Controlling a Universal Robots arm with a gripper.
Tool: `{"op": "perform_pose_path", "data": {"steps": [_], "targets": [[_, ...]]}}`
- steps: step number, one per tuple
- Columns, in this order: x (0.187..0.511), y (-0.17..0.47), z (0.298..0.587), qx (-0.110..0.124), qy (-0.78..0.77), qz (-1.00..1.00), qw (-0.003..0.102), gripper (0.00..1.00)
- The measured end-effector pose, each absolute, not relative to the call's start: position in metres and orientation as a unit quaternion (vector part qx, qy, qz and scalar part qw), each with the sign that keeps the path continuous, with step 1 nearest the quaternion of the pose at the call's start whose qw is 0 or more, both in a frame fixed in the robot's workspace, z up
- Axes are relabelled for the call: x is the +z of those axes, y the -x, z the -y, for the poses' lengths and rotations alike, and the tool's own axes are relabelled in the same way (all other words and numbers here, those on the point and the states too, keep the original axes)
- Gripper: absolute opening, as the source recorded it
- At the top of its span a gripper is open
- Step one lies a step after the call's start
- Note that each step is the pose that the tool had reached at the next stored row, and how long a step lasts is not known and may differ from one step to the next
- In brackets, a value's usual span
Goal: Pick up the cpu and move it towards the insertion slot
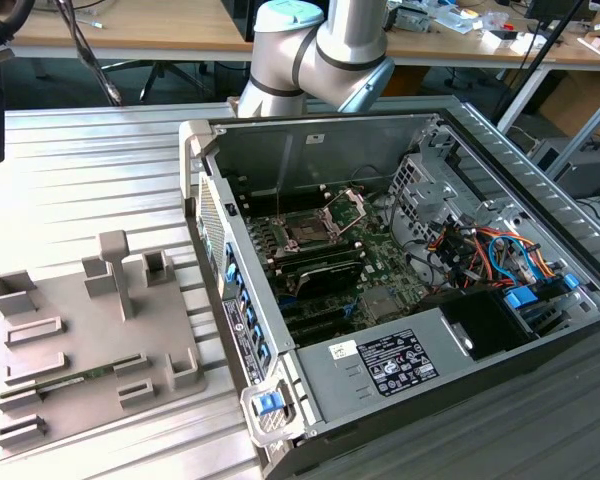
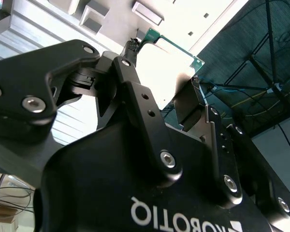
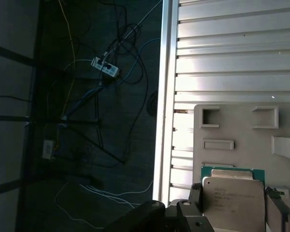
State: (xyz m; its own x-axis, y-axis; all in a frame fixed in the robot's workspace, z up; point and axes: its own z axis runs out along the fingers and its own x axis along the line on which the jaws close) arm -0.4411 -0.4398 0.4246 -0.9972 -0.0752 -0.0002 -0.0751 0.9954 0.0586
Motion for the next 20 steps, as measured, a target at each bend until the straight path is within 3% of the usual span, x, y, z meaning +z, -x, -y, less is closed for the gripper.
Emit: {"op": "perform_pose_path", "data": {"steps": [20], "targets": [[0.435, 0.441, 0.440, -0.029, -0.038, 0.999, 0.001, 0.55]]}}
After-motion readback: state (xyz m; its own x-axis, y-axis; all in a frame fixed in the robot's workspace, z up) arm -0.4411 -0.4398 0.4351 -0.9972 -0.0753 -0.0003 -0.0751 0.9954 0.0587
